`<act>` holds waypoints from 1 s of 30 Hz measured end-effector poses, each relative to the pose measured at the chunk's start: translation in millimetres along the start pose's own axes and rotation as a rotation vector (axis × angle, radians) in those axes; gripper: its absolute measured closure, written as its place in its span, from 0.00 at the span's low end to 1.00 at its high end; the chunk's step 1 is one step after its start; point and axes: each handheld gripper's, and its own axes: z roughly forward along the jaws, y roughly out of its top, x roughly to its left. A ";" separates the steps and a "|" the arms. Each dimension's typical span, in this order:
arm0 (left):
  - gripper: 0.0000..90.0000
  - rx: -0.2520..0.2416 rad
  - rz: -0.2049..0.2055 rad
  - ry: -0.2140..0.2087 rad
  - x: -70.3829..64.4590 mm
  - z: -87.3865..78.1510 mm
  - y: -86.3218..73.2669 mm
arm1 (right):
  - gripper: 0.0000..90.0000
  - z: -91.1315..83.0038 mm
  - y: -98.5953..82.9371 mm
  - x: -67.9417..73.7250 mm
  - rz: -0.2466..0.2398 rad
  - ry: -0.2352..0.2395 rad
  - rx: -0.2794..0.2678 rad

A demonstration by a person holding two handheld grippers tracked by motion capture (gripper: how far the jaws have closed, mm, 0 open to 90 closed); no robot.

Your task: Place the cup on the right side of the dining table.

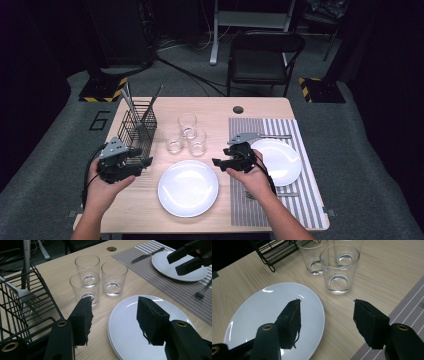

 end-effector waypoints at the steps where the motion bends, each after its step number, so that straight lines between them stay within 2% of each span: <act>1: 0.51 0.000 0.000 0.000 -0.1 0.0 0.0 | 0.40 1.5 1.0 0.3 -0.003 0.003 -0.001; 6: 0.51 0.003 -0.003 -0.001 -0.9 0.5 -0.4 | 0.35 9.1 5.7 -0.2 -0.019 -0.001 0.007; 19: 0.50 0.024 -0.010 -0.015 1.9 0.4 -2.4 | 0.33 28.7 16.7 -3.8 -0.045 -0.003 0.012; 22: 0.50 0.021 -0.013 -0.013 2.3 0.8 -3.0 | 0.27 34.7 20.9 -4.5 -0.035 -0.007 0.034; 25: 0.50 0.016 -0.019 -0.011 3.1 -0.4 -3.1 | 0.26 41.2 26.0 -4.9 -0.038 -0.006 0.060; 30: 0.50 0.016 -0.018 -0.011 4.2 -1.6 -3.4 | 0.22 49.1 35.4 -1.4 -0.067 -0.019 0.049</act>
